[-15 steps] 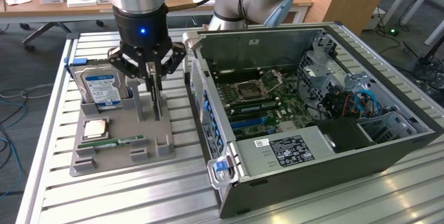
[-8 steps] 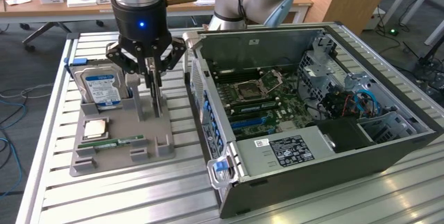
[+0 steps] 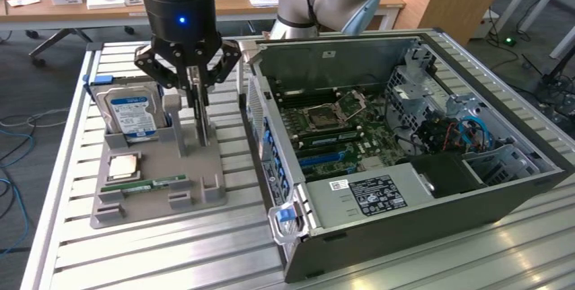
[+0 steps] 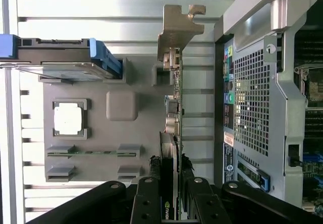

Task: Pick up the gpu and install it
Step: 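Pick up the gpu and move the gpu toward the slot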

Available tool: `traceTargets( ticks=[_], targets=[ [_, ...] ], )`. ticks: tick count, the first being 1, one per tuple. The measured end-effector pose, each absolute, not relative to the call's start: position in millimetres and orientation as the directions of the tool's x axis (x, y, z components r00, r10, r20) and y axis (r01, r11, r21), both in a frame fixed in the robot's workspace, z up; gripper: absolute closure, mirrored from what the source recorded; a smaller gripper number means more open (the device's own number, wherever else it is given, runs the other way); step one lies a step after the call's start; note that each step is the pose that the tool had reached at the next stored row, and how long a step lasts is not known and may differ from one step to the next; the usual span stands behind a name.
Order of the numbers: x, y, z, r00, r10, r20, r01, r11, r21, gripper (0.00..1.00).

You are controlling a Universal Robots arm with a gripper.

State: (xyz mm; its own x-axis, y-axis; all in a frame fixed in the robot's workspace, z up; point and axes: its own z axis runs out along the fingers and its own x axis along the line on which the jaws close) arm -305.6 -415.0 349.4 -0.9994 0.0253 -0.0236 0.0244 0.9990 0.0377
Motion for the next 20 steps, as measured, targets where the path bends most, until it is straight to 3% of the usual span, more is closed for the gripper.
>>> traceTargets(
  ticks=[20],
  targets=[
    [-306,-415,375,-0.999,0.025,-0.024,0.024,0.999,0.038,0.74]
  ],
)
